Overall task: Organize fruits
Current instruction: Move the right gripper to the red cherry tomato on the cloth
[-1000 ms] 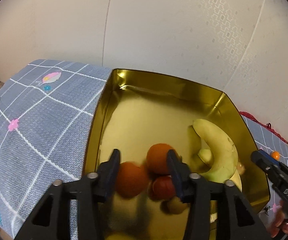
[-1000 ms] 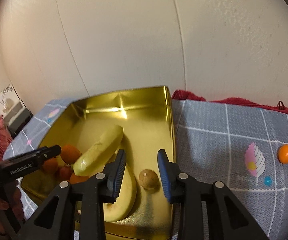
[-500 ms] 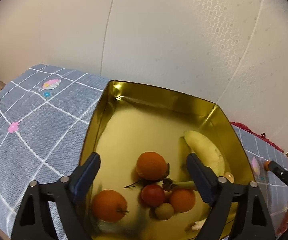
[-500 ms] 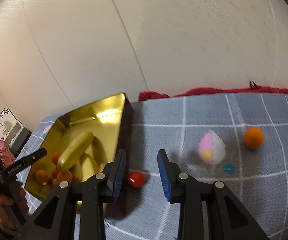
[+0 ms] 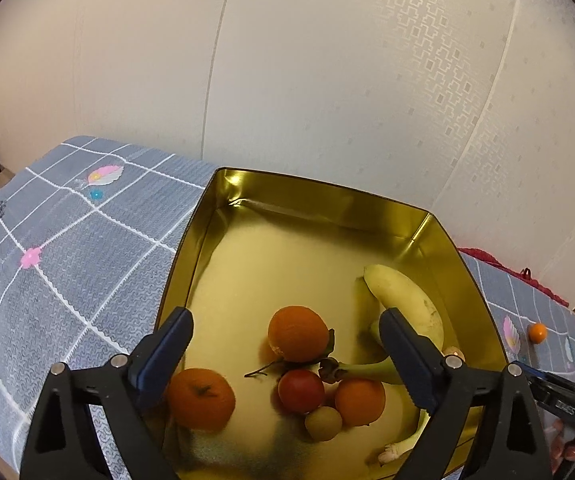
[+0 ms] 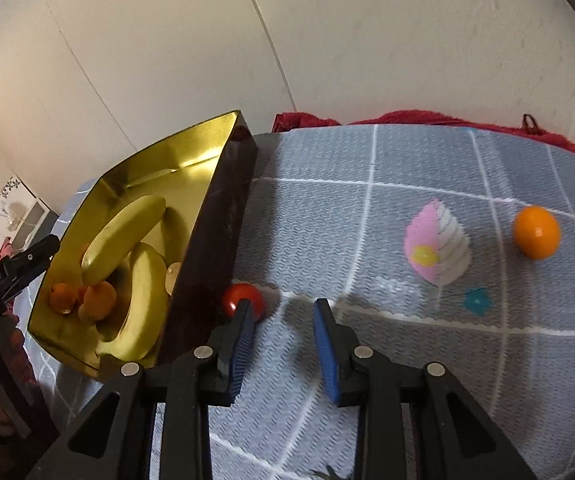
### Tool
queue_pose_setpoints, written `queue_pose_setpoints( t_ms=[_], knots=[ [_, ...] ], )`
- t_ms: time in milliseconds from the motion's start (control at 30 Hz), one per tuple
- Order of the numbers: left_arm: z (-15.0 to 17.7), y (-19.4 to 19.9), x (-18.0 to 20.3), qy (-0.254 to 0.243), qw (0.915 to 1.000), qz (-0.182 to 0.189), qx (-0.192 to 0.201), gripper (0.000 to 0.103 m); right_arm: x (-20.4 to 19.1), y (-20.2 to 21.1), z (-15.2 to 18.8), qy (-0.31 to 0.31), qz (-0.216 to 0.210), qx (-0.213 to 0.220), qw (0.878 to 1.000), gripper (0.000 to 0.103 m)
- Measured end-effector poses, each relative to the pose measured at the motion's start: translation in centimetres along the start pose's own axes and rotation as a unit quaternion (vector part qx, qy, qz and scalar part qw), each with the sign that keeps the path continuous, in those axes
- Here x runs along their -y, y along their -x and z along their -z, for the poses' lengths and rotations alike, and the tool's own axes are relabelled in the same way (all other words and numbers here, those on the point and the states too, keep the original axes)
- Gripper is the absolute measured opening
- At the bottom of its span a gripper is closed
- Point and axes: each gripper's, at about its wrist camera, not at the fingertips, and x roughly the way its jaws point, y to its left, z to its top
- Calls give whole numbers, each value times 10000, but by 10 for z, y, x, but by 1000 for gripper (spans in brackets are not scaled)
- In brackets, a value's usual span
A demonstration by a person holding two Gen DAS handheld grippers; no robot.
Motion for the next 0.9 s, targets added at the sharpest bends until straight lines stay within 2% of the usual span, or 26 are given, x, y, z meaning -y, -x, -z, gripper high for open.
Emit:
queue_pose_setpoints(
  t_ms=[133, 267, 433, 533, 667, 767, 833, 867, 900],
  knots=[
    [-1, 2, -4, 31, 10000, 34, 23, 95, -7, -8, 0, -6, -250, -152, 9996, 29],
    [-2, 5, -8, 74, 9999, 81, 44, 95, -19, -17, 0, 241, -174, -233, 9993, 29],
    [-3, 7, -8, 102, 9999, 101, 45, 95, -14, -24, -4, -51, -344, -251, 9991, 28],
    [-3, 7, -8, 82, 9999, 93, 42, 95, -9, -29, -5, -289, -449, -276, 9982, 20],
    [-2, 7, -5, 37, 9999, 86, 46, 95, -17, -25, -2, -94, -273, -193, 9994, 14],
    [-1, 7, -2, -4, 10000, 81, 48, 96, -19, -18, 0, 62, -42, -78, 9999, 14],
    [0, 7, 2, -12, 9999, 92, 45, 96, -19, -14, -2, 142, -35, 9, 9999, 14],
    [0, 7, 3, -25, 9999, 101, 47, 96, -20, -13, -3, 185, 11, 55, 9998, 16],
    [0, 7, 4, -40, 9999, 106, 46, 96, -21, -12, -3, 218, 45, 79, 9997, 23]
  ],
)
